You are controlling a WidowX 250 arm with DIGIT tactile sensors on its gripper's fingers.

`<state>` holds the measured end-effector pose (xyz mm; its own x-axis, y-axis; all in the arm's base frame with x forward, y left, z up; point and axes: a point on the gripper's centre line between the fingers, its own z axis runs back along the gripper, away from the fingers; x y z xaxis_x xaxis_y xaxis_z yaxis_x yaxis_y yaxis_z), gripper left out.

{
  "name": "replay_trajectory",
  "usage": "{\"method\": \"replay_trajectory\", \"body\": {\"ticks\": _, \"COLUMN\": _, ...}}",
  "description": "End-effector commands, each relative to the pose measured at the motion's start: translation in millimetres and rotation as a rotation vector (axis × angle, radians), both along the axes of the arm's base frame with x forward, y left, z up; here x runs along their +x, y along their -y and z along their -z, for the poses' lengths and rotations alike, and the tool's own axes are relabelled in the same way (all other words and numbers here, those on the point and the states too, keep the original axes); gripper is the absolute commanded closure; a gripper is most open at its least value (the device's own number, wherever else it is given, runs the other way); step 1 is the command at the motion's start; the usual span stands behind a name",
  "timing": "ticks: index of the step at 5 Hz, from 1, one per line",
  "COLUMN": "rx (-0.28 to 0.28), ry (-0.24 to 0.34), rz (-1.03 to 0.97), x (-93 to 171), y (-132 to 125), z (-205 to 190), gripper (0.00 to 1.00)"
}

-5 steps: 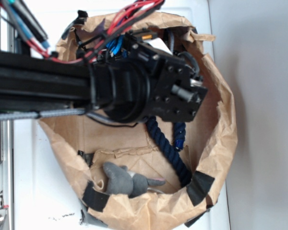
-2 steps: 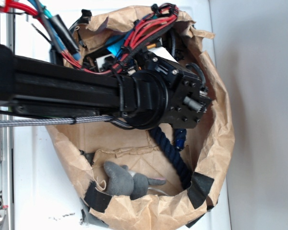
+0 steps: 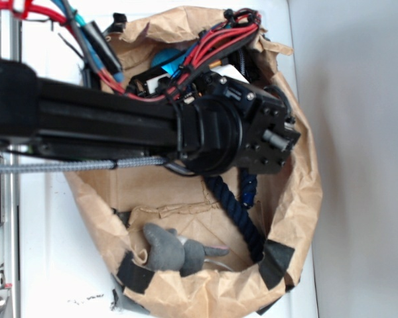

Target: Grab the blue ball.

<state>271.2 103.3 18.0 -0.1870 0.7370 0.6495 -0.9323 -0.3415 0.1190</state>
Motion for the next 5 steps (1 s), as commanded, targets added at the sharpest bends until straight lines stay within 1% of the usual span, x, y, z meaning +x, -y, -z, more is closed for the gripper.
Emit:
{"method": "replay_trajectory", "body": {"ticks": 1, "rx": -0.128, "ry": 0.114, "rz": 0.159, "x": -3.3, "y": 3.8, "z": -39.2, "gripper": 1.0}}
{"method": "replay_trajectory", "body": {"ticks": 2, "rx": -0.186, "ry": 0.165, "rz": 0.238, "x": 0.0, "y": 8.0, "z": -52.9, "gripper": 1.0}}
{"method": "replay_trajectory", "body": {"ticks": 3, "rx": -0.338, "ry": 0.165, "rz": 0.463, "x": 4.6, "y": 14.1, "z": -69.4, "gripper": 1.0}}
{"method": "replay_trajectory", "body": {"ticks": 4, "rx": -0.521, "ry": 0.138, "rz": 0.655, "x": 7.6, "y": 12.7, "z": -89.2, "gripper": 1.0}}
{"method": "replay_trajectory", "body": {"ticks": 5, "rx": -0.496, "ry": 0.207, "rz": 0.698, "x": 1.2, "y": 11.2, "z": -95.0, "gripper": 1.0}}
